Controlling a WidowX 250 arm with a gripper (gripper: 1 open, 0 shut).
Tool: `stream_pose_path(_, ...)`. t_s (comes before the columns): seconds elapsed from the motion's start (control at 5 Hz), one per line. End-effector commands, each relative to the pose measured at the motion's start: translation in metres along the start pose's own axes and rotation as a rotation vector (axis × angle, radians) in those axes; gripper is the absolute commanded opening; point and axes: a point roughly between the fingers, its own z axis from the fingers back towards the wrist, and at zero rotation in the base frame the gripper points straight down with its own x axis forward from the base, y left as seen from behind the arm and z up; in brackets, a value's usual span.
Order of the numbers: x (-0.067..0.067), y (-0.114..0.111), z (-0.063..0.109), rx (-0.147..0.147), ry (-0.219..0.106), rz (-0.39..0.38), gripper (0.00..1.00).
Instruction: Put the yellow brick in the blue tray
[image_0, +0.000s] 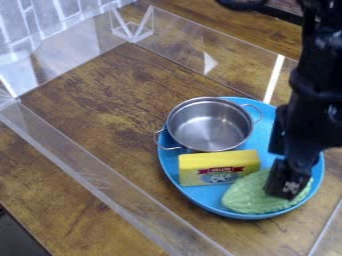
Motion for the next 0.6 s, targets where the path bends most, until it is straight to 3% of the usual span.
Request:
stream_pose_path(0.0, 0.0035, 0.0049, 0.0084, 0.029, -0.03, 0.002, 1.0)
stream_pose_path(0.4, -0.0002, 0.0095, -0.0003, 0.027, -0.021, 0.013, 1.0)
